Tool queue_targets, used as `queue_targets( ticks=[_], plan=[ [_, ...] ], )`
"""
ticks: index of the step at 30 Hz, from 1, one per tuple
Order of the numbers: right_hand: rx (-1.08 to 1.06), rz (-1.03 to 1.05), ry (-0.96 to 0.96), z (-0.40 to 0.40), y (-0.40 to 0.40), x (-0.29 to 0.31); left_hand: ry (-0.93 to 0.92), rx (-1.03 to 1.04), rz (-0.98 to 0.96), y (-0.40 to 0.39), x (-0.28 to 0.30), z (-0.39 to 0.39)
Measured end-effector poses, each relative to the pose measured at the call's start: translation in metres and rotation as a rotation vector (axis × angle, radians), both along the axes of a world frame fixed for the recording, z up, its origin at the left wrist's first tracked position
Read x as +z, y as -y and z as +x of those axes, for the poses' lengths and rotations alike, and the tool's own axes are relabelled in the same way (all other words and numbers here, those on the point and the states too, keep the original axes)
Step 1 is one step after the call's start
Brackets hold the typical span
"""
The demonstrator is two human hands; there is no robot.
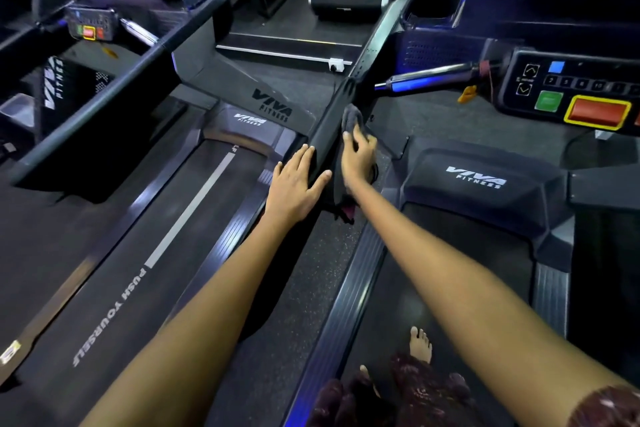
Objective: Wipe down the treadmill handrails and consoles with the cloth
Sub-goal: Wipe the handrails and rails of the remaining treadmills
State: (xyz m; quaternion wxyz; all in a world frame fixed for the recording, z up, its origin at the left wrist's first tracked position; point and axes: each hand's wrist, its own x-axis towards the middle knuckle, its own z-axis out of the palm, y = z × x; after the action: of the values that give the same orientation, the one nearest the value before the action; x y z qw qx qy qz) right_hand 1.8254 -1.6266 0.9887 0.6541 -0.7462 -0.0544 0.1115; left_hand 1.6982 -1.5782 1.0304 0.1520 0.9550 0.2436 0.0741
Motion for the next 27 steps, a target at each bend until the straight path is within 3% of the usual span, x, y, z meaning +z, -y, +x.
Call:
queue_targets(
  ticks=[2, 5, 9, 13, 17, 22, 27],
  plan=[
    [0.042, -0.016, 0.081, -0.018, 0.006, -0.016, 0.04, 0.009, 0.021, -0.001, 0.003, 0.005],
    [0.072, -0.025, 0.014, -0.021, 0.01, -0.037, 0.053, 0.034, 0.091, -0.006, 0.016, 0.025],
    [0.046, -0.031, -0.055, 0.019, -0.002, -0.026, -0.109, 0.031, 0.069, -0.011, 0.01, 0.048],
    [0.023, -0.047, 0.02, 0.044, -0.009, -0.014, -0.112, 0.061, 0.081, -0.006, -0.002, 0.05],
    [0.063, -0.115, 0.155, 0.012, 0.006, -0.036, -0.078, 0.077, 0.101, -0.007, -0.003, 0.051],
    [0.037, -0.071, -0.09, 0.037, -0.007, -0.047, -0.068, 0.085, 0.09, -0.007, -0.005, 0.051],
    [0.016, -0.073, -0.081, 0.096, -0.021, -0.026, -0.094, 0.094, 0.161, -0.006, -0.003, 0.051]
  ],
)
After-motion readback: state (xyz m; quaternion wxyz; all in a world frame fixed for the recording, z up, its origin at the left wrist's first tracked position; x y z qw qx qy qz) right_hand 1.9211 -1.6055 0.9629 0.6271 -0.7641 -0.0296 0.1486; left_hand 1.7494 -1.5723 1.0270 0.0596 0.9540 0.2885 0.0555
